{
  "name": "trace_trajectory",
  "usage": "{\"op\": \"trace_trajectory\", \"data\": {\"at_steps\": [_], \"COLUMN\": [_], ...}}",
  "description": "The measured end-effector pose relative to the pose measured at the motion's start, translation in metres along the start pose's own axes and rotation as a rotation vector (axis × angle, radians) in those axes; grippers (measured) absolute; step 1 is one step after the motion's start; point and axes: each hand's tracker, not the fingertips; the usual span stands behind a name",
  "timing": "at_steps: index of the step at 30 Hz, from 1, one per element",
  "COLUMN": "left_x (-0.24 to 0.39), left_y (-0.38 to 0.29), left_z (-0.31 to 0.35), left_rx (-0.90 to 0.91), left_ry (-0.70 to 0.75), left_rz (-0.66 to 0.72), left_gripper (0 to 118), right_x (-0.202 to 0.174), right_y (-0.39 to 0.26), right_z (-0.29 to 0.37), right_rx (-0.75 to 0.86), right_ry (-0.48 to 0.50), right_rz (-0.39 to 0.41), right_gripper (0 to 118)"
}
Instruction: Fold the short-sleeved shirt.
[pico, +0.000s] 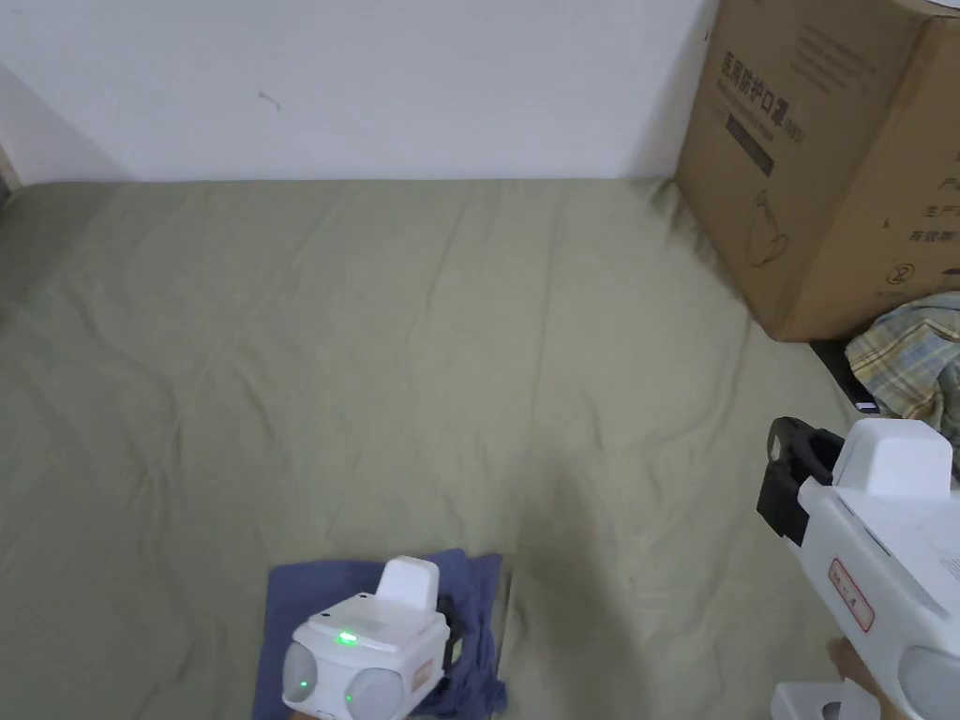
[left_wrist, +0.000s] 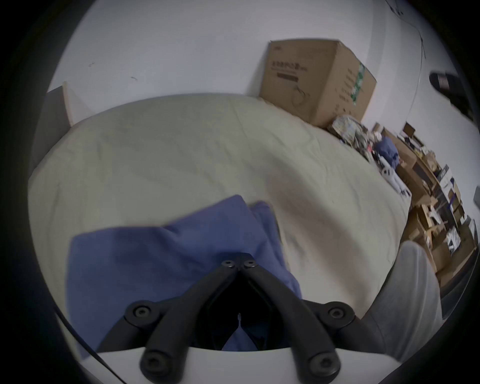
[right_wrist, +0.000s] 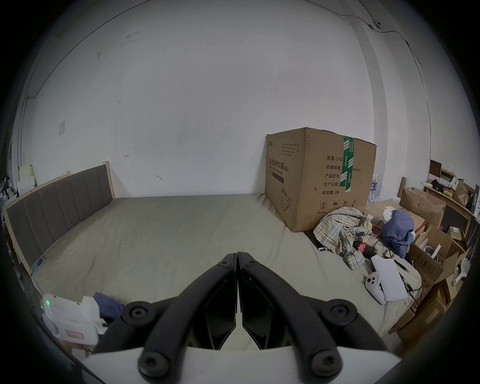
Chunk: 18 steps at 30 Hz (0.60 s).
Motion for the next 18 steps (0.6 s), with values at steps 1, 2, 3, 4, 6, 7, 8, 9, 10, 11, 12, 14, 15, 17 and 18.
{"op": "trace_trajectory", "data": {"at_steps": [1,2,3,4,6,7,8,9,10,11,12,14,15,17,18], "left_x": [0.007,0.012,0.017,0.021,0.022,0.021,0.021,0.022,0.024,0.024,0.023,0.021,0.019,0.014,0.011], "left_y": [-0.003,-0.006,-0.009,-0.012,-0.013,-0.014,-0.016,-0.016,-0.014,-0.011,-0.008,-0.001,0.005,0.019,0.028], "left_z": [-0.008,-0.015,-0.02,-0.021,-0.025,-0.027,-0.027,-0.026,-0.025,-0.024,-0.019,0.0,0.012,0.034,0.05], "left_rx": [-0.017,-0.033,-0.031,-0.026,-0.022,-0.022,-0.019,-0.017,-0.021,-0.029,-0.034,0.063,0.103,0.153,0.209], "left_ry": [0.006,0.006,0.014,0.032,0.043,0.048,0.051,0.055,0.058,0.058,0.055,0.025,0.018,0.005,-0.001], "left_rz": [-0.003,-0.013,-0.002,0.008,0.006,0.013,0.009,-0.015,-0.04,-0.056,-0.059,-0.03,-0.026,-0.007,-0.005], "left_gripper": [0,0,0,0,0,0,0,0,0,0,0,0,0,0,0], "right_x": [0.002,0.003,0.005,0.007,0.009,0.01,0.01,0.011,0.01,0.01,0.009,0.006,0.004,0.0,-0.003], "right_y": [-0.001,-0.002,-0.003,-0.003,-0.005,-0.006,-0.007,-0.007,-0.008,-0.007,-0.007,-0.003,0.0,0.005,0.008], "right_z": [0.0,0.0,0.0,0.0,0.001,0.002,0.002,0.002,0.003,0.003,0.004,0.008,0.011,0.014,0.016], "right_rx": [-0.002,-0.004,-0.008,-0.01,-0.014,-0.016,-0.018,-0.019,-0.02,-0.02,-0.019,-0.012,-0.004,0.013,0.021], "right_ry": [-0.002,-0.006,-0.009,-0.01,-0.017,-0.019,-0.022,-0.023,-0.023,-0.022,-0.021,-0.014,-0.01,0.0,0.006], "right_rz": [0.0,-0.002,-0.004,-0.004,-0.003,-0.001,-0.002,-0.004,-0.007,-0.01,-0.013,-0.009,-0.003,0.005,0.01], "right_gripper": [0,0,0,0,0,0,0,0,0,0,0,0,0,0,0]}}
